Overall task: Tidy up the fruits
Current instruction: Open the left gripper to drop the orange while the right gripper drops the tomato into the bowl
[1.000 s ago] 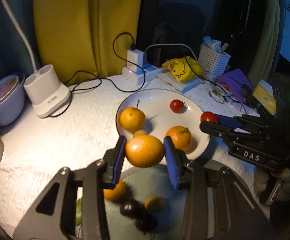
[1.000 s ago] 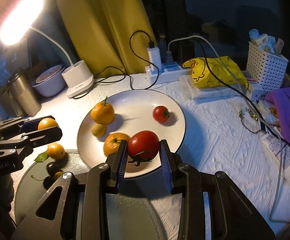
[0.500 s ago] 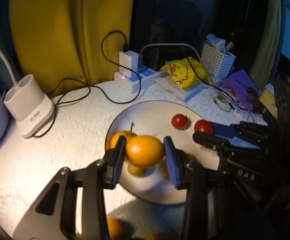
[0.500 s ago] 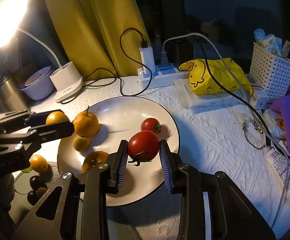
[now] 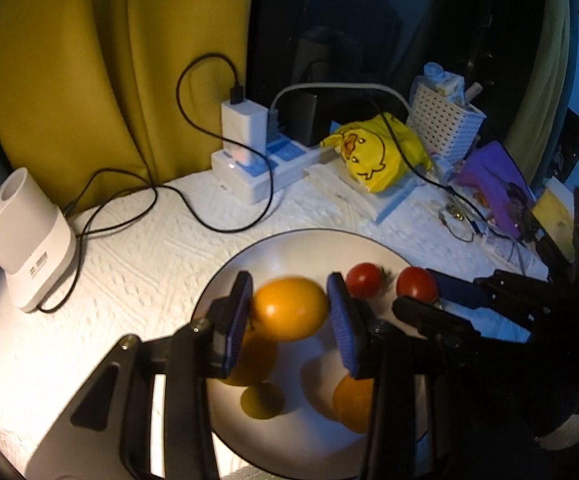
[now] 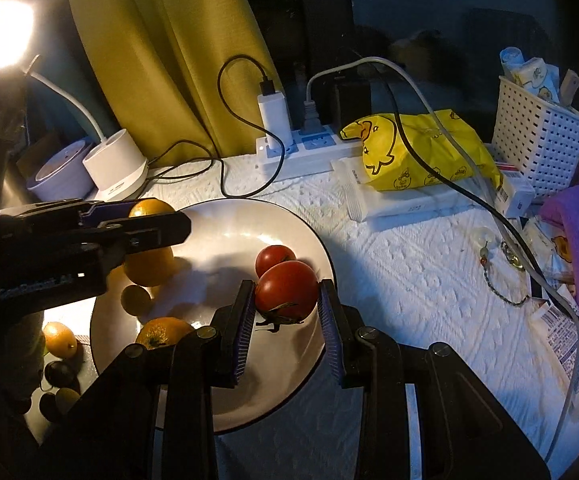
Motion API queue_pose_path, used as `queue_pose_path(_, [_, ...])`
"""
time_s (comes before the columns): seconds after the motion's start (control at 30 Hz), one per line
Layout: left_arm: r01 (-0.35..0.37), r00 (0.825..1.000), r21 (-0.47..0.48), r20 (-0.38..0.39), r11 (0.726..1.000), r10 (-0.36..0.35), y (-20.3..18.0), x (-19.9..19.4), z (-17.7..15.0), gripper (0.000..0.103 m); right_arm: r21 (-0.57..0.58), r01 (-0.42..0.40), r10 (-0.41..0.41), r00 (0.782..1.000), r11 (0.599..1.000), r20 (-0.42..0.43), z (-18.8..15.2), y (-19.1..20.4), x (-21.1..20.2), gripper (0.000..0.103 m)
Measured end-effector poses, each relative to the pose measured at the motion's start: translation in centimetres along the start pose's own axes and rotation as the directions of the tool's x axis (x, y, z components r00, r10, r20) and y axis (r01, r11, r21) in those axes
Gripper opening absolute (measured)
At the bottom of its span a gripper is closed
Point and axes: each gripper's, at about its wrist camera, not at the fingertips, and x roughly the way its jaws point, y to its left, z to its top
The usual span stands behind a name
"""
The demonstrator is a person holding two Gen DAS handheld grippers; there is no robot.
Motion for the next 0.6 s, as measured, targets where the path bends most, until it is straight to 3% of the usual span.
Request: queue_pose_path(0.6, [-0.008, 0.997, -0.036, 0.077, 0.999, 0.010, 1.2, -4.7, -0.5, 0.043, -0.001, 0.025, -0.025, 0.999, 1.000, 0.037, 0.3, 0.9, -2.2, 0.035])
